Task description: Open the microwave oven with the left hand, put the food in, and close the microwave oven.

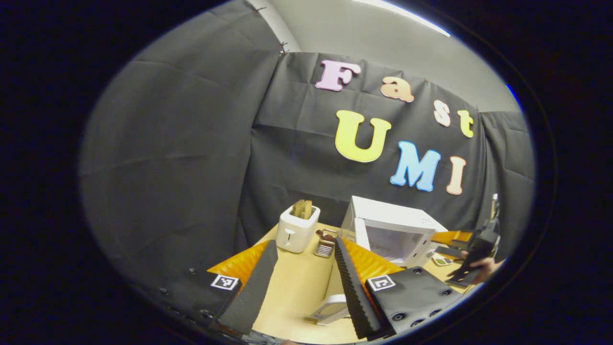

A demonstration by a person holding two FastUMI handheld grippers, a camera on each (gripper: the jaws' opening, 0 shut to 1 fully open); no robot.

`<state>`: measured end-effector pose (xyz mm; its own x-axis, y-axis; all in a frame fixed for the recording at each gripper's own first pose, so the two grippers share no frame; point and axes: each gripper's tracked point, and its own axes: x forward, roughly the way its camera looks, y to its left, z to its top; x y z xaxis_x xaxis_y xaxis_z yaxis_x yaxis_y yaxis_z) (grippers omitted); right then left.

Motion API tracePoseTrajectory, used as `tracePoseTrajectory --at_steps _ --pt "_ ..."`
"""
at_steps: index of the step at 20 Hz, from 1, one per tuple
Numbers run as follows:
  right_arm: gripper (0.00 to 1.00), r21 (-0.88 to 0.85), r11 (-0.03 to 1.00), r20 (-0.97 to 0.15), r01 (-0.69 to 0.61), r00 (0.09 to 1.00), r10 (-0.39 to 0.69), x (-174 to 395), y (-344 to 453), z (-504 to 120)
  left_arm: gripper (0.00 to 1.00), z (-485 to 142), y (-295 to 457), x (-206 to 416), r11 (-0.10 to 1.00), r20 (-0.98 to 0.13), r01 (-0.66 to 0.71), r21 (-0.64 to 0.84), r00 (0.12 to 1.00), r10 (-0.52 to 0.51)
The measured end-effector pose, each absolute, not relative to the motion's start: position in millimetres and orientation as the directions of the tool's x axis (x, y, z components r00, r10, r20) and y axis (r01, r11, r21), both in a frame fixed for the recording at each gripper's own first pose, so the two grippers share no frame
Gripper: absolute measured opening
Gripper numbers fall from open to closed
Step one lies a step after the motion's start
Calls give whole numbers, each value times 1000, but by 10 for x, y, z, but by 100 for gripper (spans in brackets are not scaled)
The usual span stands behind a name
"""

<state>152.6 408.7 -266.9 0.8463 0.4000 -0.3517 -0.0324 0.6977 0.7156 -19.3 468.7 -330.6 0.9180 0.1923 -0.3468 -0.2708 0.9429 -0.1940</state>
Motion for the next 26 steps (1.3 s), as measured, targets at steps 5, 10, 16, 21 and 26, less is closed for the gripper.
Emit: tracePoseTrajectory --at_steps 5,10,16,21,26 --pt "98 682 730 -376 -31 841 388 1023 3928 -2383 77 -3698 4576 73 954 -308 -156 -255 949 73" --pt "98 638 769 -413 -38 826 384 710 3948 -2300 82 -3923 4723 117 951 -277 -135 -278 959 55" --pt "98 606 793 -422 -62 820 386 672 4090 -2211 82 -4224 4911 -89 912 -267 -172 -373 961 72" --pt "98 575 815 -450 -79 801 395 684 4196 -2314 82 -4309 4872 -159 904 -237 -162 -395 969 70" --pt "98 573 815 -440 -85 807 393 706 4087 -2295 75 -4679 4793 -4 915 -301 -151 -375 953 33"
